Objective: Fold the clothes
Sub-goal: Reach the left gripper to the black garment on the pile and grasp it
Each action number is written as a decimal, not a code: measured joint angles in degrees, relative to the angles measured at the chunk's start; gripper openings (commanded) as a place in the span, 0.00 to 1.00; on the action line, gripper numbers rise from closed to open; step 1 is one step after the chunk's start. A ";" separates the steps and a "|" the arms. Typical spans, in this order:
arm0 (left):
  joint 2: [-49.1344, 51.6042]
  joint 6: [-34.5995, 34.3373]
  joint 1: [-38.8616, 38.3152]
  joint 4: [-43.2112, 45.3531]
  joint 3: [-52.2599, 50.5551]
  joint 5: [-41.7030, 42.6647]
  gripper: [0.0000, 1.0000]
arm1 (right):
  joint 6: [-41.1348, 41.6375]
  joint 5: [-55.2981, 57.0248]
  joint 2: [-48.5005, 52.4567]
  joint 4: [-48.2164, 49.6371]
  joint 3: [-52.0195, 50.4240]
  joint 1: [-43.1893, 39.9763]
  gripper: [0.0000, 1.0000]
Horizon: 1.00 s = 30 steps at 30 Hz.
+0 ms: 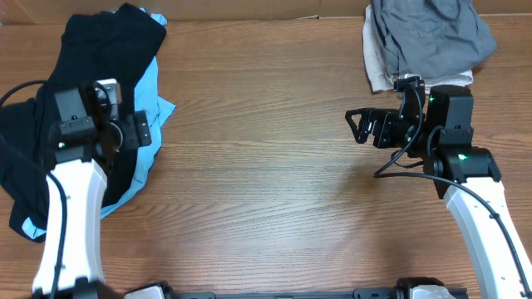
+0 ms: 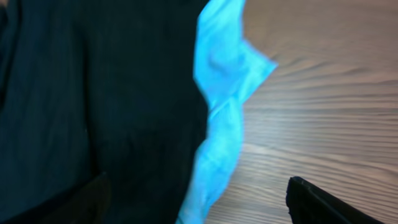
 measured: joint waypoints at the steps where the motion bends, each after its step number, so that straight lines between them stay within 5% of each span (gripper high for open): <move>1: 1.60 -0.07 0.52 0.33 0.00 -0.13 0.86 | 0.00 -0.04 0.00 0.00 0.00 0.00 0.97; 18: 17.35 -0.13 0.94 11.67 0.07 -0.66 0.46 | -0.02 1.57 0.17 -3.08 0.00 0.00 0.92; 30: 25.11 -0.17 0.94 13.16 0.20 -0.66 0.33 | 0.02 2.19 0.22 -3.10 0.00 0.00 0.91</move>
